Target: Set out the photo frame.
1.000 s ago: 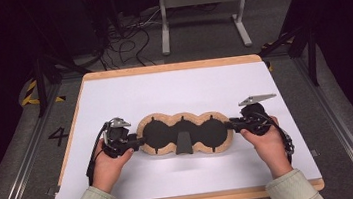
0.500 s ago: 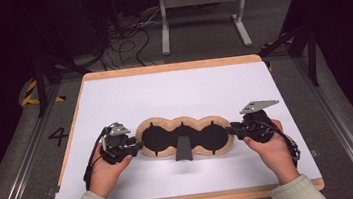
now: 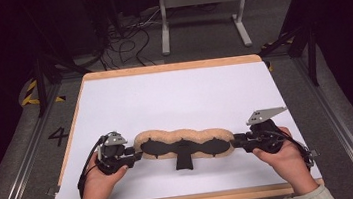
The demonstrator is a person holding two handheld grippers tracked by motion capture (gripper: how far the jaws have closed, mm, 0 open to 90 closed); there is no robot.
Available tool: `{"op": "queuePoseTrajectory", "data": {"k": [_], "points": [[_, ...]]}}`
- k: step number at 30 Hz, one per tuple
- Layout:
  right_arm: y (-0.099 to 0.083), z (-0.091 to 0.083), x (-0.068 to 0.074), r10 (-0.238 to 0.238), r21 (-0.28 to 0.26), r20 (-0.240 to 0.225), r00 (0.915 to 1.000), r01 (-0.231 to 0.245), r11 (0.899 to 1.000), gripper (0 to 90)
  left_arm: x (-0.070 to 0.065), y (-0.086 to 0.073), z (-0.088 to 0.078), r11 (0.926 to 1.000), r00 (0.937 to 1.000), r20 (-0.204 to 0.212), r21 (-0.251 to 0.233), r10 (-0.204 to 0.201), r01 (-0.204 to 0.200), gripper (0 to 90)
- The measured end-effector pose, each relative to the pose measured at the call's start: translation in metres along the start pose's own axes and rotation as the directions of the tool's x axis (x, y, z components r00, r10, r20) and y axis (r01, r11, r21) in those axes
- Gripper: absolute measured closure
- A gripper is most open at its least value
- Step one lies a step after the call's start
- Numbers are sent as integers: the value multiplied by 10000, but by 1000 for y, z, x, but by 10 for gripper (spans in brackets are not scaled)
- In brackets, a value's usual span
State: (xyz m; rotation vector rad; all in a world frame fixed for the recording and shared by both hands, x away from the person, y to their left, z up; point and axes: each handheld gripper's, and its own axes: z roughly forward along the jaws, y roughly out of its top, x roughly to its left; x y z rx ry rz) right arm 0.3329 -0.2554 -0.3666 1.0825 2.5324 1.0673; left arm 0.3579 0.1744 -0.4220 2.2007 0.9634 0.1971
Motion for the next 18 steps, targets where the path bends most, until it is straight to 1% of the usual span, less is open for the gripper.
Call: {"op": "queuePoseTrajectory", "data": {"k": [1, 3, 4, 6, 9, 10, 12, 13, 15, 17, 18], "points": [[-1, -1, 0, -9, 30, -127, 9999, 10, 10000, 742, 0, 0, 0, 10000, 10000, 13, 21, 52, -52, 654], [-3, -2, 1, 29, 167, -386, 9993, -22, 9999, 709, -2, -1, 0, 10000, 10000, 30, 33, 26, -26, 631], [-4, -3, 1, 82, 312, -501, 9987, -66, 9995, 704, -3, -1, -1, 9999, 9999, 77, 103, 99, -100, 618], [-5, -3, 2, 72, 542, -595, 9982, -40, 9985, 704, -4, -2, -1, 9997, 9998, 56, 154, 204, -204, 607], [-6, -5, 4, -59, 621, -748, 9972, 106, 9980, 706, -5, -4, -3, 9995, 9996, 58, 166, 282, -283, 614], [-6, -6, 4, -102, 625, -766, 9970, 150, 9979, 704, -5, -5, -3, 9994, 9995, 39, 168, 305, -305, 620], [-6, -7, 4, -134, 577, -869, 9961, 184, 9982, 694, -5, -5, -4, 9986, 9987, -88, 165, 501, -500, 653], [-6, -8, 4, -170, 524, -877, 9960, 216, 9984, 690, -6, -5, -5, 9986, 9987, -92, 187, 493, -491, 664], [-6, -10, 4, -274, 363, -899, 9956, 308, 9989, 679, -6, -5, -6, 9975, 9976, -172, 244, 669, -665, 691], [-6, -13, 3, -345, 251, -914, 9952, 370, 9990, 681, -7, -6, -7, 9968, 9970, -180, 281, 748, -743, 704], [-6, -14, 3, -391, 211, -892, 9952, 411, 9989, 687, -7, -7, -7, 9970, 9973, -160, 294, 721, -716, 711]]}}
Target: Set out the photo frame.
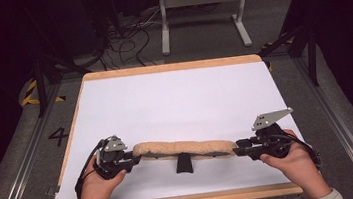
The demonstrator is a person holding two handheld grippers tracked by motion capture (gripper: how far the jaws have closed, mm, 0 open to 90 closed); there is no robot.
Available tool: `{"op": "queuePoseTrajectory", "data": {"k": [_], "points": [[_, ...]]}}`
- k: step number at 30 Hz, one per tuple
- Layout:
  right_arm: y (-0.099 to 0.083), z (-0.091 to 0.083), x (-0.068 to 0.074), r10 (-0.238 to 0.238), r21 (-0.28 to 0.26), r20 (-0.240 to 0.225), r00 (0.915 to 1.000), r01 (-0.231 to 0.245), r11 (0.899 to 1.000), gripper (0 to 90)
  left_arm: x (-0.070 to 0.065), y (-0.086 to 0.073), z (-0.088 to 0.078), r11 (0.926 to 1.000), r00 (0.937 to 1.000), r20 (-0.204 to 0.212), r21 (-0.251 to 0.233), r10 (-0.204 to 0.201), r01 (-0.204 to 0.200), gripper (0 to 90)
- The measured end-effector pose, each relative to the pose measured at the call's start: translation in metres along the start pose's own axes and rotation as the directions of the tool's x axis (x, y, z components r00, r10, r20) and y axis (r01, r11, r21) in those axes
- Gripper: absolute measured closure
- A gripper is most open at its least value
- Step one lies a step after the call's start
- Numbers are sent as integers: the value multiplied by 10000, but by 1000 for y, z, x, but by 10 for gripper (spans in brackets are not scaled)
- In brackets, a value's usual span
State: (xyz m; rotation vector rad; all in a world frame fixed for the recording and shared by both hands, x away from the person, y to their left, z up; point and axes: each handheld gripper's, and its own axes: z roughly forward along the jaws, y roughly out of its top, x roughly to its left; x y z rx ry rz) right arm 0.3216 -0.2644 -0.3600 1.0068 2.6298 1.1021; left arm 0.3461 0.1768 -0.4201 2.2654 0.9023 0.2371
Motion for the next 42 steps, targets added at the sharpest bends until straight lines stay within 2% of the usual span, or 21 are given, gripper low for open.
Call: {"op": "queuePoseTrajectory", "data": {"k": [2, 4, 8, 9, 12, 15, 17, 19, 20, 22, 25, 29, 32, 33, 34, 40, 42], "points": [[-1, -2, -2, 8, -114, 162, 9999, -6, 9999, 709, -1, -2, -1, 10000, 9999, 105, 62, -1, 0, 725], [-2, -2, -5, 103, -147, 309, 9995, -99, 9998, 727, -2, -4, -3, 9998, 9999, 39, 130, 145, -145, 739], [-4, 0, -9, 183, -226, 522, 9985, -171, 9996, 750, -5, -6, -6, 9992, 9993, 185, 233, 322, -326, 773], [-4, 0, -10, 212, -250, 580, 9981, -197, 9995, 755, -8, -7, -7, 9993, 9988, 395, 195, 302, -310, 773], [-5, 2, -12, 286, -313, 796, 9964, -262, 9992, 769, -15, -4, -7, 9984, 9965, 643, 137, 540, -550, 792], [-6, 1, -15, 372, -409, 952, 9948, -334, 9986, 782, -21, -1, -5, 9968, 9942, 741, 87, 783, -792, 816], [-7, 0, -16, 439, -513, 1046, 9936, -386, 9979, 791, -23, 0, -4, 9971, 9938, 832, 131, 740, -753, 834], [-8, 0, -17, 468, -545, 1110, 9927, -410, 9977, 798, -21, 1, -5, 9963, 9928, 849, 29, 850, -856, 851], [-8, 0, -17, 484, -575, 1154, 9921, -420, 9975, 804, -21, 0, -5, 9969, 9929, 893, -105, 790, -783, 862], [-9, 1, -18, 493, -566, 1177, 9918, -428, 9975, 816, -19, 1, -5, 9964, 9904, 1098, -210, 844, -826, 883], [-11, 3, -20, 543, -531, 1257, 9906, -479, 9974, 838, -20, 1, -3, 9943, 9863, 1259, -168, 1064, -1052, 899], [-12, 6, -21, 466, -501, 1334, 9900, -402, 9979, 851, -22, 3, 2, 9899, 9826, 1197, -102, 1419, -1417, 900], [-15, 8, -22, 490, -504, 1374, 9893, -424, 9978, 863, -22, 3, 8, 9859, 9841, 618, 62, 1663, -1670, 900], [-15, 8, -22, 490, -504, 1374, 9893, -424, 9978, 863, -22, 3, 8, 9859, 9841, 618, 62, 1663, -1670, 900], [-15, 9, -22, 538, -488, 1340, 9895, -477, 9977, 865, -21, 2, 11, 9847, 9840, 376, 29, 1742, -1744, 900], [-15, 14, -22, 522, -486, 1409, 9886, -458, 9978, 887, -19, 0, 17, 9876, 9869, 439, 146, 1553, -1561, 900], [-16, 16, -23, 523, -437, 1440, 9882, -464, 9980, 900, -18, 1, 18, 9856, 9850, 397, 115, 1680, -1685, 900]]}}
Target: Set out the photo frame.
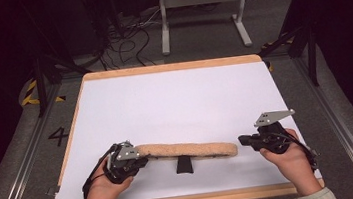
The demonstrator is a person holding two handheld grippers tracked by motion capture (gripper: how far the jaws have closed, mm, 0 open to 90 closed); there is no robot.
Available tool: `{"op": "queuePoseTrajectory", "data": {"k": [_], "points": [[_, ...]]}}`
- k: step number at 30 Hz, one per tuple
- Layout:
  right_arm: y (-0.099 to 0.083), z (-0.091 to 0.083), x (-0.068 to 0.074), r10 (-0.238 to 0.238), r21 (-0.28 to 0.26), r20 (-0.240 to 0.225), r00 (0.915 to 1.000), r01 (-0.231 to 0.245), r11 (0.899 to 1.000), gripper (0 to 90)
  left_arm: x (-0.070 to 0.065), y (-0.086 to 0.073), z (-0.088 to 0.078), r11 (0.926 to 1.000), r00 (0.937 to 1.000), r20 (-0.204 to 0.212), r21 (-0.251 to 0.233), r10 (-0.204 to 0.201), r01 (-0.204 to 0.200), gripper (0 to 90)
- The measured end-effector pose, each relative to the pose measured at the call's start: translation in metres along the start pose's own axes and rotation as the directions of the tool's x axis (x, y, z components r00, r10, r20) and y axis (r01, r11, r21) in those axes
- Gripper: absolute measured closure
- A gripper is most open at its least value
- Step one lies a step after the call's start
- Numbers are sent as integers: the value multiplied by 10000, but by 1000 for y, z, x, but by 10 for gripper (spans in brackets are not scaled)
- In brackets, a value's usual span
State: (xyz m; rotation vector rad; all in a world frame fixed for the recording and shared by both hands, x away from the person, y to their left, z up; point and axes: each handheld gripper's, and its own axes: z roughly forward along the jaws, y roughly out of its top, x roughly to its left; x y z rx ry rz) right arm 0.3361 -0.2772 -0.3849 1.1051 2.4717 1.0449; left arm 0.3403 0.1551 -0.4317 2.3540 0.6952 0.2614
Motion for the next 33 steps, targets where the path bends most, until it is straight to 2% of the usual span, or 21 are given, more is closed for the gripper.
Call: {"op": "queuePoseTrajectory", "data": {"k": [8, 14, 25, 28, 31, 33], "points": [[-2, 5, -1, -110, 108, 356, 9993, 106, 9999, 900, 2, -1, 5, 9997, 9996, 104, 20, -246, 245, 900], [1, 10, 8, -586, 328, 345, 9977, 575, 9978, 900, 3, 0, 8, 9993, 9991, 174, 11, -385, 385, 900], [2, 14, 16, -880, 725, 23, 9961, 876, 9935, 900, 6, 7, 19, 9991, 9991, 219, 183, -377, 373, 900], [2, 14, 18, -898, 849, -82, 9959, 902, 9923, 900, 10, 9, 22, 9982, 9981, 169, 105, -594, 592, 900], [2, 13, 19, -925, 929, -149, 9956, 935, 9913, 900, 16, 13, 26, 9956, 9950, 344, 88, -937, 934, 900], [2, 14, 20, -946, 975, -233, 9952, 965, 9905, 900, 18, 16, 29, 9946, 9943, 270, 114, -1035, 1033, 900]]}}
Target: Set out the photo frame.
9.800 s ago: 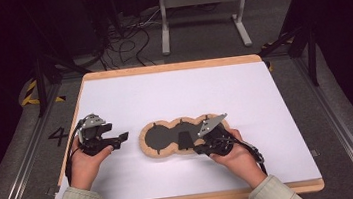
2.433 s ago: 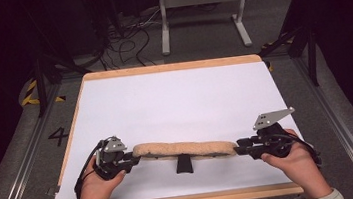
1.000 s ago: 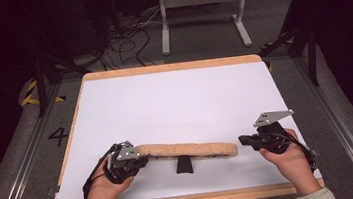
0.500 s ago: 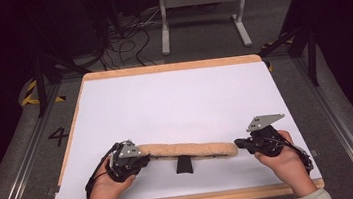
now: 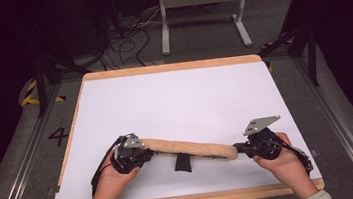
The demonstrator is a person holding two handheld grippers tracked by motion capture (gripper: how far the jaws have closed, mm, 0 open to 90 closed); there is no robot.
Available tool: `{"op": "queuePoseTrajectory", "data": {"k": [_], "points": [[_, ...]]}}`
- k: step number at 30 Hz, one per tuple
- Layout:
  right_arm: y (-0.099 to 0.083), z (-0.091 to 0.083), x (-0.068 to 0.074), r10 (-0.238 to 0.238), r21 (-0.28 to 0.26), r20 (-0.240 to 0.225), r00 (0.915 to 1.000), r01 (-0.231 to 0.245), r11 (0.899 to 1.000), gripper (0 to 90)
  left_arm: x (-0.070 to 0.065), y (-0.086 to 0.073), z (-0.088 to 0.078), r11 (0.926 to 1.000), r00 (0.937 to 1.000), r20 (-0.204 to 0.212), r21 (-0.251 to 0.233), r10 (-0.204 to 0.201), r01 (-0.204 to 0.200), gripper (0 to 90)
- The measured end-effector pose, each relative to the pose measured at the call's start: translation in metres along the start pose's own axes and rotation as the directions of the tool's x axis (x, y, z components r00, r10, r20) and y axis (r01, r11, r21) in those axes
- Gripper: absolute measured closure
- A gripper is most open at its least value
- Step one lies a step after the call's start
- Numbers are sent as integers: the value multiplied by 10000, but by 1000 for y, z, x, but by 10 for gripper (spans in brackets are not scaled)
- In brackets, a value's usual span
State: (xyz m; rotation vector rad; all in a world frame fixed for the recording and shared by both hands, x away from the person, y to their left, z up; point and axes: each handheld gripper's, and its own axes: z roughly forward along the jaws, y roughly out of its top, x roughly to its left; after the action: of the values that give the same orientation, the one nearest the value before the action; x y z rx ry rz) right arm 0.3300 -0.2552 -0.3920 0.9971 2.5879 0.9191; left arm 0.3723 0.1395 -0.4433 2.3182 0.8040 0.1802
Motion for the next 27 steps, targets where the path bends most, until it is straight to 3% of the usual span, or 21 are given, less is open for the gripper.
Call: {"op": "queuePoseTrajectory", "data": {"k": [16, 27], "points": [[0, 3, 7, -149, 250, -342, 9993, 158, 9996, 900, 12, 30, 20, 9991, 9973, -619, -159, -395, 386, 900], [2, 7, 13, -341, 343, -620, 9975, 363, 9988, 900, 13, 51, 24, 9939, 9921, -950, -814, -816, 740, 900]]}}
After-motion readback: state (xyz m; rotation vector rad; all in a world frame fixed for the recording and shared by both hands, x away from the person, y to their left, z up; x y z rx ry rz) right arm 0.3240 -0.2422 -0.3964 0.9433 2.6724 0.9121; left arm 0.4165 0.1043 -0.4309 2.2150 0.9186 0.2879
